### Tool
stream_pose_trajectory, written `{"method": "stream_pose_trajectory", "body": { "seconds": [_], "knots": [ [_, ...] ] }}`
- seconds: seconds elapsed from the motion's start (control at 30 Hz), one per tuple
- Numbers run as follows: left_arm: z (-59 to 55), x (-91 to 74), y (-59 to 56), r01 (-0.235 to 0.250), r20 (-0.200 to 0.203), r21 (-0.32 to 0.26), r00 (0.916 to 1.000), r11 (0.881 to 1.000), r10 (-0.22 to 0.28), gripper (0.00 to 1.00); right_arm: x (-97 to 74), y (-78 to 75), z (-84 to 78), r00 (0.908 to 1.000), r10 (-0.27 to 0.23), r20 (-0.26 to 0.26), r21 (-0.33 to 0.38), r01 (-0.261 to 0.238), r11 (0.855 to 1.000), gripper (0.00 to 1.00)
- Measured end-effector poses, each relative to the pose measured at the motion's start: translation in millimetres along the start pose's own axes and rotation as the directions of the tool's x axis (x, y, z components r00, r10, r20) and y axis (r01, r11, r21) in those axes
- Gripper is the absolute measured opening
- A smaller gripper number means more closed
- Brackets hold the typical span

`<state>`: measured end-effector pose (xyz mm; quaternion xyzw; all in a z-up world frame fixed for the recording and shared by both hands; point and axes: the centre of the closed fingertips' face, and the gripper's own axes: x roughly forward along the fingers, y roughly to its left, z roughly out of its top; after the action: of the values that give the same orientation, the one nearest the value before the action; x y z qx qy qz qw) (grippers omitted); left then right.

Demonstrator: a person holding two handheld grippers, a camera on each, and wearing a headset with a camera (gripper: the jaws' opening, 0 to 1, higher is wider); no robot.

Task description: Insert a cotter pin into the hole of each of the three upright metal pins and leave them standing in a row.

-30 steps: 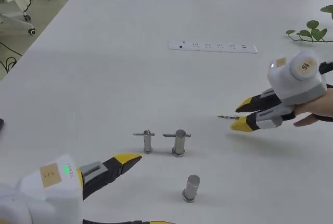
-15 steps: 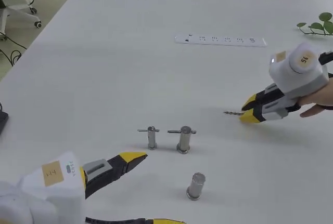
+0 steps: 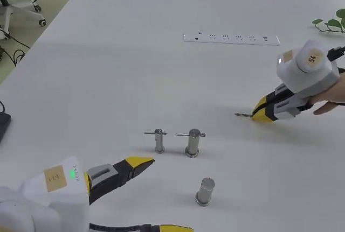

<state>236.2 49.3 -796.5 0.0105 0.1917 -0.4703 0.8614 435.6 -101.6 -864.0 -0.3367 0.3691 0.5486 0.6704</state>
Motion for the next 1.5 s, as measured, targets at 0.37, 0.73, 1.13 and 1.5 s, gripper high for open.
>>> {"method": "stream_pose_trajectory", "body": {
  "seconds": [0.37,0.73,1.13,1.5],
  "knots": [
    [-0.2,-0.4,0.8,0.0,-0.004,0.0,1.0,1.0,0.0,0.71,0.2,1.0,0.4,0.9984,-0.009,-0.057,-0.086,0.004,0.996,0.05],
    [-0.1,-1.3,1.9,-0.003,-0.004,0.003,1.0,1.0,0.003,0.71,1.1,-1.9,-0.6,0.9969,-0.024,-0.075,-0.103,0.016,0.994,0.02],
    [3.6,-2.5,2.7,-0.007,-0.005,0.004,1.0,1.0,0.007,0.71,-5.2,3.3,7.0,0.9971,-0.046,-0.06,-0.14,0.038,0.989,0.02],
    [13.1,-5.6,4.6,-0.016,0.012,-0.009,0.9998,1.0,0.016,0.69,-19.3,15.9,21.2,0.9966,-0.073,-0.039,-0.214,0.063,0.975,0.02]
  ]
}}
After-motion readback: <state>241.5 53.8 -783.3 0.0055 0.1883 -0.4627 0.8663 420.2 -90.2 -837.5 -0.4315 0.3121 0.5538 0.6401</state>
